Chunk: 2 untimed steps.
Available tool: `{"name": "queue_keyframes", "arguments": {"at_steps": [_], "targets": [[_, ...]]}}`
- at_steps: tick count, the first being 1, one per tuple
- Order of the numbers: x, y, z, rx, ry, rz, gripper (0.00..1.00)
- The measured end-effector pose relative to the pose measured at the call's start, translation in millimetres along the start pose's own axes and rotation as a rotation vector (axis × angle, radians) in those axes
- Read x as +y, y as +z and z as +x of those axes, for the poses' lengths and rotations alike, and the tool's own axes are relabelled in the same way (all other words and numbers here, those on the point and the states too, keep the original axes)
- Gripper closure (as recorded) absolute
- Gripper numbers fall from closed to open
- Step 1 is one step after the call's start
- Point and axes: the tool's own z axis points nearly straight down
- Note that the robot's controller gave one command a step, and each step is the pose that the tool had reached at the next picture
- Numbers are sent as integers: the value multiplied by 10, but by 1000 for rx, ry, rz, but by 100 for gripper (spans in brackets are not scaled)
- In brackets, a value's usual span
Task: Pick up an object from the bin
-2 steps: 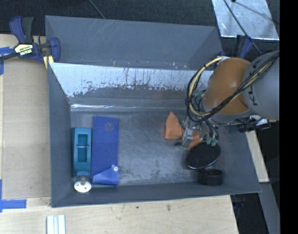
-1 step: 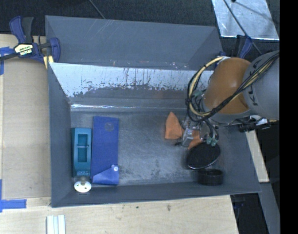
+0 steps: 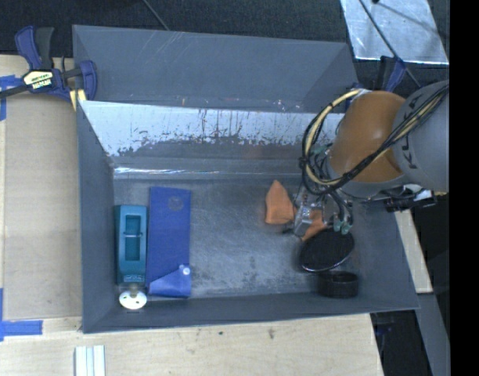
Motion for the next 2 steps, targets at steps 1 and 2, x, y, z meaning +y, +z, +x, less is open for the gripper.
{"name": "queue_keyframes", "arguments": {"at_steps": [1, 2], "targets": [[-1, -155, -1, 0, 0, -1, 100], [-1, -273, -14, -4, 0, -1, 100]]}}
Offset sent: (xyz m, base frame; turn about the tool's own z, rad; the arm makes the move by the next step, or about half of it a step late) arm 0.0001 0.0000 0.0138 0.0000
